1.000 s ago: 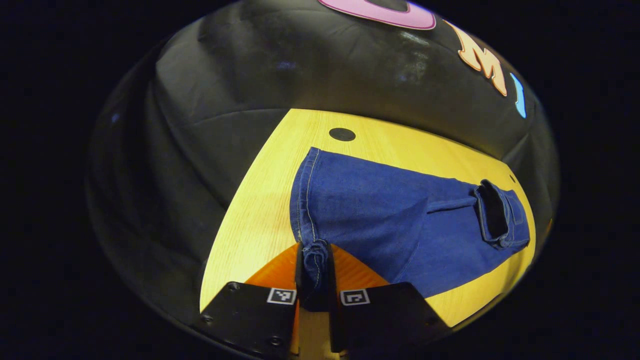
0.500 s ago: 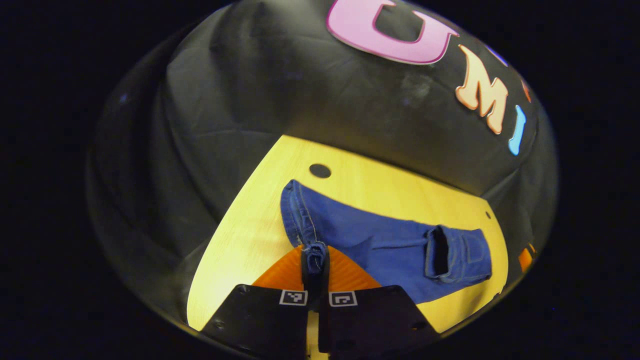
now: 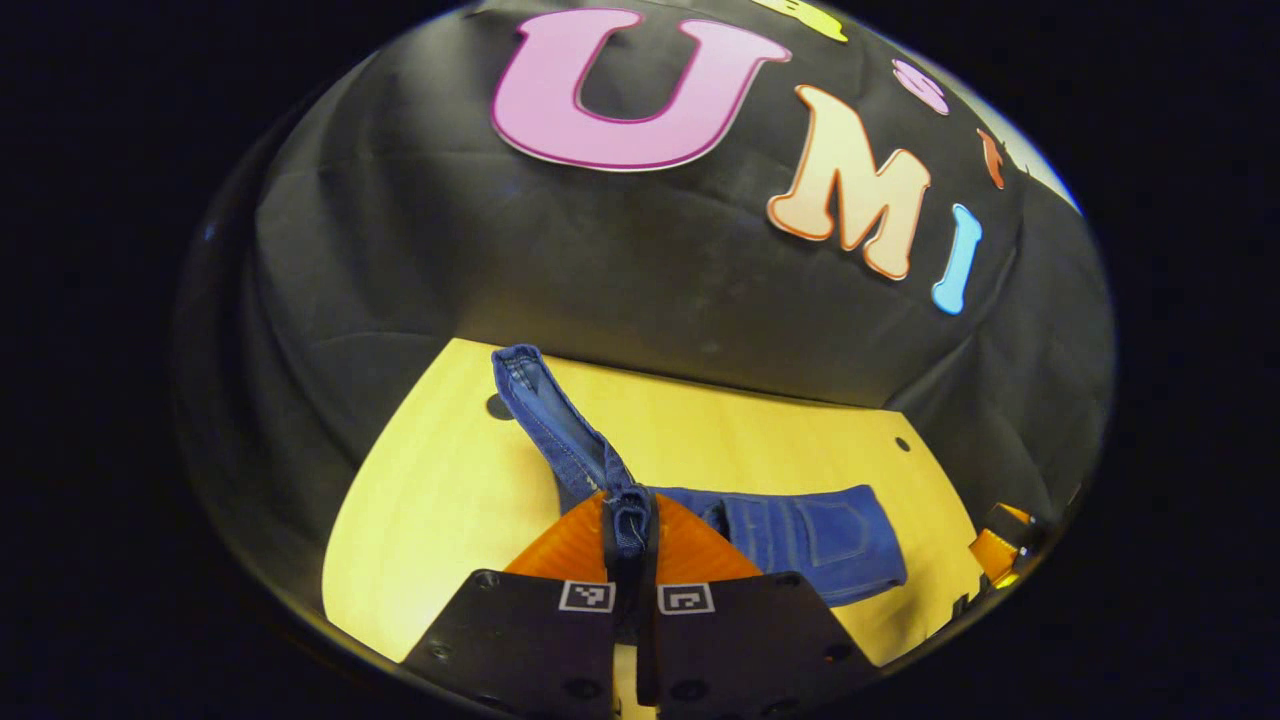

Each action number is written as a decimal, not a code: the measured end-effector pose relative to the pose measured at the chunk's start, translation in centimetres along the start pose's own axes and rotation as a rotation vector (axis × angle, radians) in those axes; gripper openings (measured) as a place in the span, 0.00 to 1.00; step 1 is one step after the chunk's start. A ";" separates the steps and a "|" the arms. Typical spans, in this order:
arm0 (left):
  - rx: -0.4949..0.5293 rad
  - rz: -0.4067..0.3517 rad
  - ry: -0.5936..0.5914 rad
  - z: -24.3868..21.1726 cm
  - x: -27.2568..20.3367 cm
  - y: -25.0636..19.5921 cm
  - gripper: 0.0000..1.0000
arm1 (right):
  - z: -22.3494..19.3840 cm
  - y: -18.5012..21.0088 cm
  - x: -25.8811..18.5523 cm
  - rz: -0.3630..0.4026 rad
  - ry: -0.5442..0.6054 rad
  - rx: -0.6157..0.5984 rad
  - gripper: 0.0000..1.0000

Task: Grasp the waist and the cuffs of the jeans and fold them to make the two legs overlap; first hold the waist and fold one-third of the jeans toward the cuffs, then hold the cuffs and fold the remaining one-third in the same direction to finish folding.

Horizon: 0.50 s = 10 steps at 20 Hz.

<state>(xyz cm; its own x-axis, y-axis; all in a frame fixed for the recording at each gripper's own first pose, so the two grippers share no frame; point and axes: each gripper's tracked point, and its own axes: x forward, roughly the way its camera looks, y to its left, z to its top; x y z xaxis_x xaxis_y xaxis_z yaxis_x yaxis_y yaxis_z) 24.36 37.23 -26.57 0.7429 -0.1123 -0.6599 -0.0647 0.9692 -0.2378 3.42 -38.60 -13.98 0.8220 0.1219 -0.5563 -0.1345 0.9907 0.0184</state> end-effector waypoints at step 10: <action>0.086 -0.106 -0.003 -0.5 2.4 -13.6 0.01 | 0.3 -6.2 -3.3 0.007 -0.026 -0.027 0.99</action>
<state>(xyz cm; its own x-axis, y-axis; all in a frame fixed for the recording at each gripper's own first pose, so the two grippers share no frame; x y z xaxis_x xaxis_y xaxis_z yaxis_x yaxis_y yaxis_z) 26.70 23.65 -25.32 0.7443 -0.2146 -0.6324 0.0715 0.9671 -0.2441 1.75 -45.12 -12.02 0.8352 0.1304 -0.5343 -0.1544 0.9880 -0.0003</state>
